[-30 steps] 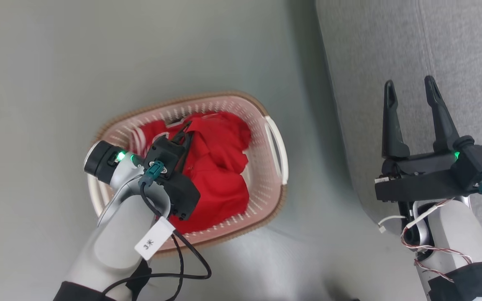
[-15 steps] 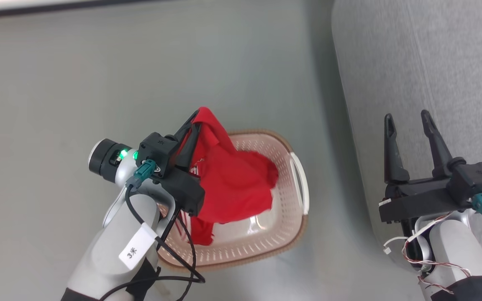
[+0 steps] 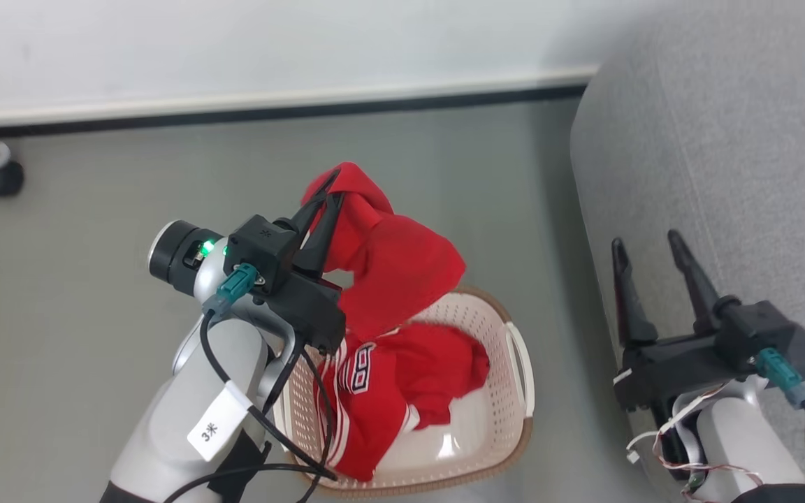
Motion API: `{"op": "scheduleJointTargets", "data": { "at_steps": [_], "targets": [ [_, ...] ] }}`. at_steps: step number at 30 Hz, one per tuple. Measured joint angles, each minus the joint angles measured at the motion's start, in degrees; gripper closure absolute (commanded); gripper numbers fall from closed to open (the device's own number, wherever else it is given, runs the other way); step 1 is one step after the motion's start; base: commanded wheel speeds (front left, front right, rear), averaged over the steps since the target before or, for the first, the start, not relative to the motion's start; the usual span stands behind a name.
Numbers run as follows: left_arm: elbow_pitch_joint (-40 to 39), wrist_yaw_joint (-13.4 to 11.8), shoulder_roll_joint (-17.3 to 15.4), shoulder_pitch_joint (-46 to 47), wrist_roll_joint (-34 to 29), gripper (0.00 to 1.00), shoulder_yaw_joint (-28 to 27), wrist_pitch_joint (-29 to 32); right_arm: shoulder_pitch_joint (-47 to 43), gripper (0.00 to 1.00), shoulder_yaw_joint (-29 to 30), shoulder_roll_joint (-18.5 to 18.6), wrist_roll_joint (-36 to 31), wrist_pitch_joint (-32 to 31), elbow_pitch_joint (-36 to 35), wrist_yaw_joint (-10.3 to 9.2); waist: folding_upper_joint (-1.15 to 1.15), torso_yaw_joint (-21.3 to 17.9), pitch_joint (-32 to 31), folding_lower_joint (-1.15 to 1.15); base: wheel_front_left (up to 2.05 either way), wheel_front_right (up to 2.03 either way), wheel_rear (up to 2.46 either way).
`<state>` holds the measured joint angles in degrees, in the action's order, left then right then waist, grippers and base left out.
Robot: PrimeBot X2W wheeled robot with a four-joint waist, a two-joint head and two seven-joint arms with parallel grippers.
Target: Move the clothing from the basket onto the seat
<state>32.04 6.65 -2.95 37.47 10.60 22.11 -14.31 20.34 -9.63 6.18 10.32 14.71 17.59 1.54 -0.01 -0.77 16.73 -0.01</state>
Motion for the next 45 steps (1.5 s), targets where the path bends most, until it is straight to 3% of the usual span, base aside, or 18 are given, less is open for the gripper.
{"op": "scheduleJointTargets", "data": {
  "at_steps": [18, 33, 45],
  "targets": [
    [1.0, 0.5, -0.7, -0.9, 2.5, 1.00, 1.7, 0.0, -3.7, 0.00, -5.0, -0.7, -0.4, 0.0, 5.4, 3.31, 0.00, 1.2, -13.1, 0.00, 0.00, 0.00, 0.00],
    [-1.3, 0.9, -0.5, -6.8, 4.1, 1.00, 5.8, 1.2, -6.5, 0.00, -16.4, -1.9, -0.4, 0.0, 9.3, 5.53, 0.00, 1.1, -23.2, 0.00, 0.00, 0.00, 0.00],
    [-5.6, 0.9, -0.1, -7.3, 6.1, 1.00, 9.4, 3.8, 1.7, 0.00, -28.2, -1.9, 2.6, 0.0, 15.1, 5.54, 0.01, 3.0, -24.5, 0.01, 0.00, 0.00, 0.00]
  ]
}}
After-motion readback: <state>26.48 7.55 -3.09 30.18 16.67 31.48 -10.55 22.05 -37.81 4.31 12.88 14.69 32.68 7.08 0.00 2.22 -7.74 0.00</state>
